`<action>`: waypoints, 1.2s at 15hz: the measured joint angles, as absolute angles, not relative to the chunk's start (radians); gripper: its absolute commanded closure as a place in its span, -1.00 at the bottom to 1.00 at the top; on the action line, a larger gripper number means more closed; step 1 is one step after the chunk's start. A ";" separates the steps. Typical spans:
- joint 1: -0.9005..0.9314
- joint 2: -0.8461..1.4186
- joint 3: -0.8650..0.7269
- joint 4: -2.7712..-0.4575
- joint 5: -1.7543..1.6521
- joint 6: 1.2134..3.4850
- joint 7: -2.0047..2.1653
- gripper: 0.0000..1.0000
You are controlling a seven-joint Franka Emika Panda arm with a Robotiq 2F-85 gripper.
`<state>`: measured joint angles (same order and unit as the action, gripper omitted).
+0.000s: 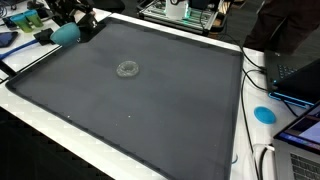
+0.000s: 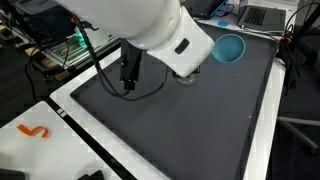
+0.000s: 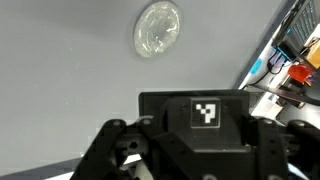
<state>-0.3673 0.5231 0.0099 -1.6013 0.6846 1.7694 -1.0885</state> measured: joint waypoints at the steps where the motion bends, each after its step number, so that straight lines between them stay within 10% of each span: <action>1: -0.367 0.514 0.006 -1.613 0.684 1.770 -1.099 0.38; 18: -0.260 0.383 -0.026 -1.855 0.591 2.009 -1.141 0.38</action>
